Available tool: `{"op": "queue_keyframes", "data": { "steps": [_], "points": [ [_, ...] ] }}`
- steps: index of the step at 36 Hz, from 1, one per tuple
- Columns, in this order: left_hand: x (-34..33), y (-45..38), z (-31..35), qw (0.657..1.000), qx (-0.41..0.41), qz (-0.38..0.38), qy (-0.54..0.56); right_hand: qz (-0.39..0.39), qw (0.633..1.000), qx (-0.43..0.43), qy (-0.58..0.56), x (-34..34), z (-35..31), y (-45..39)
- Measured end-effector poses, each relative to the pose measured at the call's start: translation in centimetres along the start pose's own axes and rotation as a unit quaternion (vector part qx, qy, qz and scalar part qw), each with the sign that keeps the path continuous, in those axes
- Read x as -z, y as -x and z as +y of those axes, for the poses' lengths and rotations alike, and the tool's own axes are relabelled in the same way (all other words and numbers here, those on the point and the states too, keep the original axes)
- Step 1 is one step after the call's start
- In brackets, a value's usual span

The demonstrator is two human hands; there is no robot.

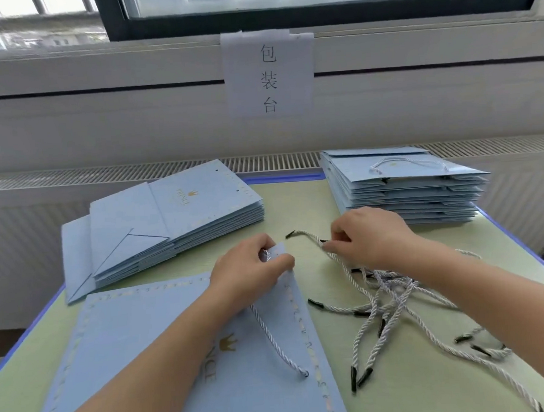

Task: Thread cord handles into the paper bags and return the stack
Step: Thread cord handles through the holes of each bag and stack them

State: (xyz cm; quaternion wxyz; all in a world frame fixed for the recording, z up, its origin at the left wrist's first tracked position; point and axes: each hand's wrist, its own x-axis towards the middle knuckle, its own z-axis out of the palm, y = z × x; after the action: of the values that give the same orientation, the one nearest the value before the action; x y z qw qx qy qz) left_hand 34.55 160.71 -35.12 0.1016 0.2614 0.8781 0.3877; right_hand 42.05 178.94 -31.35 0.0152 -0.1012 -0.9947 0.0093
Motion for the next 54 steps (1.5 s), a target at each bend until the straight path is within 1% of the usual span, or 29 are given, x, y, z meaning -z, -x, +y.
{"op": "queue_keyframes", "data": {
  "steps": [3, 5, 7, 10, 12, 15, 17, 19, 21, 23, 27, 31, 33, 36, 41, 48, 51, 54],
  "points": [
    [0.0, 0.0, -0.1, 1.000, -0.012, 0.011, 0.011, 0.014, 1.000, -0.001, 0.002, -0.6, -1.2, -1.1],
    [-0.1, 0.0, -0.3, 1.000, -0.015, 0.013, 0.021, 0.044, 0.999, 0.008, -0.019, -0.8, -1.9, -1.9],
    [0.0, -0.1, -0.4, 0.999, -0.015, 0.006, 0.043, 0.052, 0.998, 0.018, -0.038, -0.7, -2.7, -2.7],
    [0.1, -0.2, -0.6, 0.997, -0.017, -0.008, 0.082, 0.039, 0.998, 0.015, -0.053, -1.1, -3.7, -3.9],
    [0.4, -0.2, -0.6, 0.993, -0.019, -0.019, 0.113, 0.047, 0.997, 0.011, -0.055, -1.7, -4.1, -4.3],
    [0.9, -0.1, -0.4, 0.984, -0.019, -0.045, 0.170, 0.060, 0.997, 0.029, -0.040, -1.9, -4.4, -4.0],
    [1.0, -0.1, -0.5, 0.978, -0.020, -0.060, 0.201, 0.062, 0.994, 0.031, -0.089, -1.6, -4.5, -3.4],
    [1.1, -0.2, -0.4, 0.975, -0.018, -0.076, 0.210, 0.052, 0.983, 0.025, -0.172, -1.1, -4.5, -2.5],
    [1.2, -0.1, -0.4, 0.975, -0.019, -0.085, 0.205, 0.047, 0.972, 0.036, -0.228, -0.8, -4.4, -1.6],
    [1.4, -0.2, -0.3, 0.973, -0.013, -0.087, 0.212, 0.027, 0.967, 0.049, -0.247, -0.8, -4.3, -0.8],
    [1.6, -0.2, -0.2, 0.976, -0.019, -0.088, 0.197, -0.043, 0.954, 0.050, -0.292, -1.5, -4.1, 0.0],
    [1.9, 0.0, 0.1, 0.973, -0.010, -0.104, 0.207, -0.065, 0.913, 0.042, -0.400, -1.5, -3.9, 0.1],
    [1.9, -0.1, 0.0, 0.971, -0.003, -0.107, 0.213, -0.056, 0.909, 0.046, -0.411, -1.9, -3.9, 0.0],
    [1.9, 0.0, 0.0, 0.969, -0.004, -0.111, 0.220, -0.039, 0.921, 0.046, -0.384, -2.6, -4.2, 0.0],
    [1.8, -0.1, -0.2, 0.966, -0.014, -0.115, 0.231, -0.058, 0.888, 0.049, -0.454, -3.1, -4.8, 0.4],
    [1.9, -0.1, -0.2, 0.965, -0.030, -0.121, 0.230, -0.053, 0.886, 0.064, -0.457, -3.4, -5.4, 0.6],
    [2.0, 0.0, -0.4, 0.966, -0.034, -0.122, 0.225, -0.077, 0.864, 0.073, -0.491, -3.2, -5.7, 1.0],
    [1.9, -0.5, -0.9, 0.964, -0.025, -0.133, 0.228, -0.092, 0.834, 0.055, -0.541, -2.9, -5.7, 1.1]
  ]
}}
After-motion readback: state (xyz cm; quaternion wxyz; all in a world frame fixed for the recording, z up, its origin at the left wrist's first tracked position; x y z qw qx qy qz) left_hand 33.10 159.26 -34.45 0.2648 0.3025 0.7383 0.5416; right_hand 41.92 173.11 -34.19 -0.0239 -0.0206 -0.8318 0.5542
